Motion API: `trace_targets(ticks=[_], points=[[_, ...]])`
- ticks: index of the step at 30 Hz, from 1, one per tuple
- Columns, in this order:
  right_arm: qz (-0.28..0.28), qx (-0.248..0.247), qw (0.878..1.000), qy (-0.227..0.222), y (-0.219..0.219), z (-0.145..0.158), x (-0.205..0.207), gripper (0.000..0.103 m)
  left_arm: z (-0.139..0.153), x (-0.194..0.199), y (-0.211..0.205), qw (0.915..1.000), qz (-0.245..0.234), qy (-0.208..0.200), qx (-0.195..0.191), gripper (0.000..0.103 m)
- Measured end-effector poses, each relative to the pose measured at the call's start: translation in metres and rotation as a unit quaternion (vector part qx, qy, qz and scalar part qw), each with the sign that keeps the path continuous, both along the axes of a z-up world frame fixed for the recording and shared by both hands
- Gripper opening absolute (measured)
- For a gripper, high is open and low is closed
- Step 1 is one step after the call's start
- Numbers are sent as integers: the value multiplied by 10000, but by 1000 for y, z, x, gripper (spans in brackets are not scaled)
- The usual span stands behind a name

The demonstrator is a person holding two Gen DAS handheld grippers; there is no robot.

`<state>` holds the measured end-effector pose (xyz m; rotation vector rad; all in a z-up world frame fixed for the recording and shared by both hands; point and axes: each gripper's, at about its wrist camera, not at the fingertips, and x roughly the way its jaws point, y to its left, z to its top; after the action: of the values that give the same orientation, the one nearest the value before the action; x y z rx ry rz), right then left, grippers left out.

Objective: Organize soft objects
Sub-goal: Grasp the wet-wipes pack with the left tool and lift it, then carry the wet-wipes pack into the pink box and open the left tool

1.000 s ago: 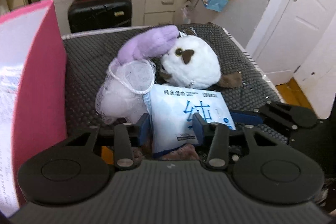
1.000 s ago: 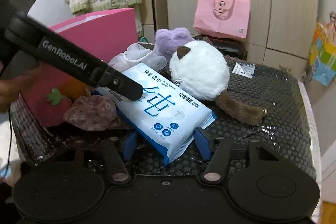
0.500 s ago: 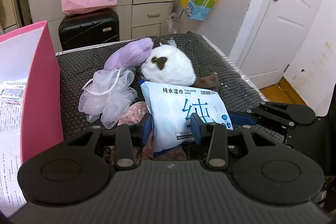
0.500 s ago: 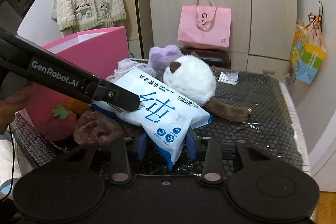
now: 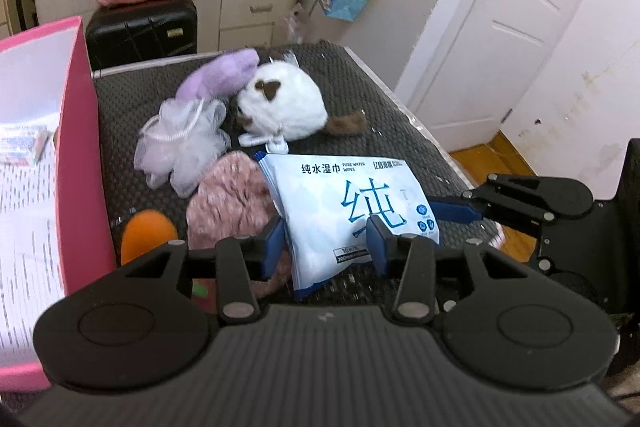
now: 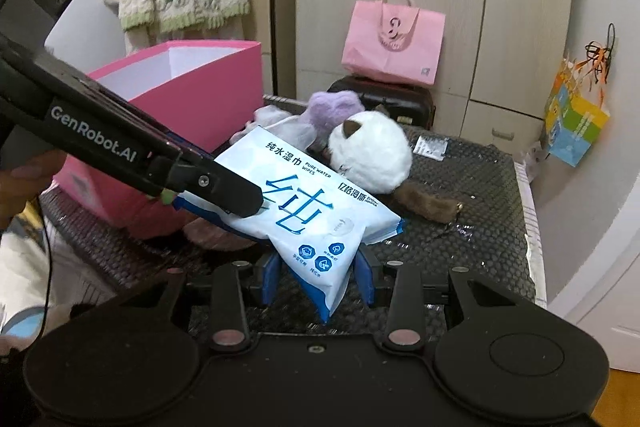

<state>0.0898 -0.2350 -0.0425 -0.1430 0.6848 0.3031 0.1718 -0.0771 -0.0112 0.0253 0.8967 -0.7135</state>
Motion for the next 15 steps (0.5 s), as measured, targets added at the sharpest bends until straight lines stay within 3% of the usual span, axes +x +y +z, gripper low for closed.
trace_targets(ticks=[10,15], points=[[387,-271,9985,262,30,12,-25,45,2,-26,34,9989,-57,474,-28,43],[611,-160,9970,446,45,16,-37,45,3,-42,57,9978,19,666,-24,44]])
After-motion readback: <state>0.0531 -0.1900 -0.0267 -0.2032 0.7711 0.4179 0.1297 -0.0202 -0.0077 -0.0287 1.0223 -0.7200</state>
